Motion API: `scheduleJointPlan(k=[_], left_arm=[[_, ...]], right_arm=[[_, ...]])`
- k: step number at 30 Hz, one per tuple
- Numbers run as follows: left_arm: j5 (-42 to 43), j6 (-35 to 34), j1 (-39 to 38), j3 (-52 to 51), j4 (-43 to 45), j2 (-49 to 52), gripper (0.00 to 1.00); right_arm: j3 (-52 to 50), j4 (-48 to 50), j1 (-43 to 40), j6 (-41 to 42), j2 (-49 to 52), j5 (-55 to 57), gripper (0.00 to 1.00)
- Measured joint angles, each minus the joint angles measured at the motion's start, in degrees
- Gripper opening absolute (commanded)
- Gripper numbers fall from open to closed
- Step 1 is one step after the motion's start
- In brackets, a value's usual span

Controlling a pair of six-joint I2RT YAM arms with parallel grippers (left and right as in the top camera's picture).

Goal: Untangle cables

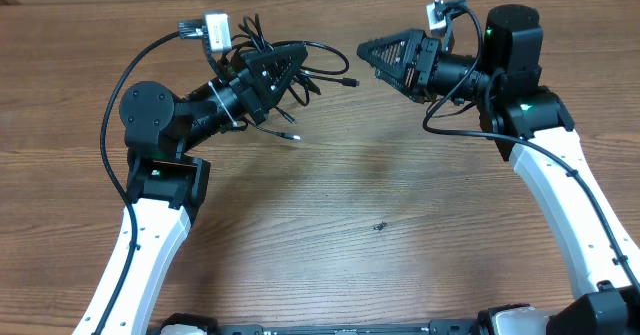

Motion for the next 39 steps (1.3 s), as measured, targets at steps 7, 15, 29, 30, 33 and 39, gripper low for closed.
scheduleJointPlan(k=[7,15,29,30,33,39], left_arm=[[-0.44,0.15,-0.35,0.0,-1.73,0.0,0.04],[-10.16,0.5,-5.11,0.0,-12.55,0.0,0.04],[-26.45,-8.5,-9.79,0.0,-14.53,0.0,0.04],[-26.84,-8.9,-9.79,0.0,-14.71,0.0,0.04],[-27.45,-10.25,-9.79,0.0,-15.02,0.0,0.04],[-28.11,-15.47,-9.79,0.0,-15.02,0.0,0.04]], right_arm=[[0.0,0.42,0.04,3.58,0.0,0.94,1.0],[0.0,0.37,0.09,7.45,0.0,4.07,1.0],[0.0,-1.49,5.62,7.1,0.0,15.93,1.0],[0.0,-1.79,6.14,7.06,0.0,16.72,1.0],[0.0,-3.3,7.85,6.69,0.0,19.5,1.0],[0.0,-6.47,10.54,6.47,0.0,25.53,1.0]])
